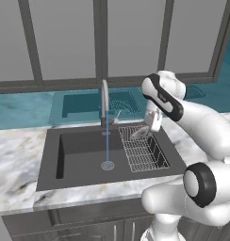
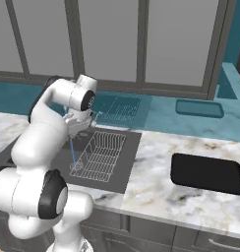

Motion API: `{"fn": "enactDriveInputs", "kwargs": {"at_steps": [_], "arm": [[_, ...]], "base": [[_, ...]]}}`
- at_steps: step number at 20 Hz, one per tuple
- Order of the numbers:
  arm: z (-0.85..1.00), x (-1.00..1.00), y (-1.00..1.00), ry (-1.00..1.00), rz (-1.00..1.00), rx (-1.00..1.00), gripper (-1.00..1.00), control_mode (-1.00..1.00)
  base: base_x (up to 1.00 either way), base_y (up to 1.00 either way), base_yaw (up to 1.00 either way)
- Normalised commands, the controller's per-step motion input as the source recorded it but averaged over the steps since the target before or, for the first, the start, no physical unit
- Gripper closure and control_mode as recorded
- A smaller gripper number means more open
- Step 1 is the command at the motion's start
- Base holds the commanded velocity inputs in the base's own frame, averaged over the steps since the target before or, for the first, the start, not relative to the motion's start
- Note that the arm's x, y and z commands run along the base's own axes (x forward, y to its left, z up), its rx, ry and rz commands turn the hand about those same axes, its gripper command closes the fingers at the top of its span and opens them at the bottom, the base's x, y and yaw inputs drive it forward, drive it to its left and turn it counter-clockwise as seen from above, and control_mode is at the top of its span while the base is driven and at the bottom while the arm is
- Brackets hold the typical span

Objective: Take the fish out of the fridge, briefly rinse it in the sink, and place it on the tray next to the sink.

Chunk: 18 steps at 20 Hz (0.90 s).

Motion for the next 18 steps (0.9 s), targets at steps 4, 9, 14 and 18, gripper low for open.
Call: {"fn": "enactDriveInputs", "kwargs": {"at_steps": [4,9,14,18], "arm": [[-0.01,-0.02,0.05,-0.04,0.02,0.1,1.0,-1.0],[-0.02,-0.02,-0.43,0.0,0.0,0.17,1.0,-1.0],[-0.04,0.01,-0.02,0.02,0.0,0.12,1.0,-1.0],[-0.16,0.04,0.0,0.01,0.0,0.21,1.0,-1.0]], "base": [[0.0,0.0,0.0],[0.0,0.0,0.0],[0.0,0.0,0.0],[0.0,0.0,0.0]]}}
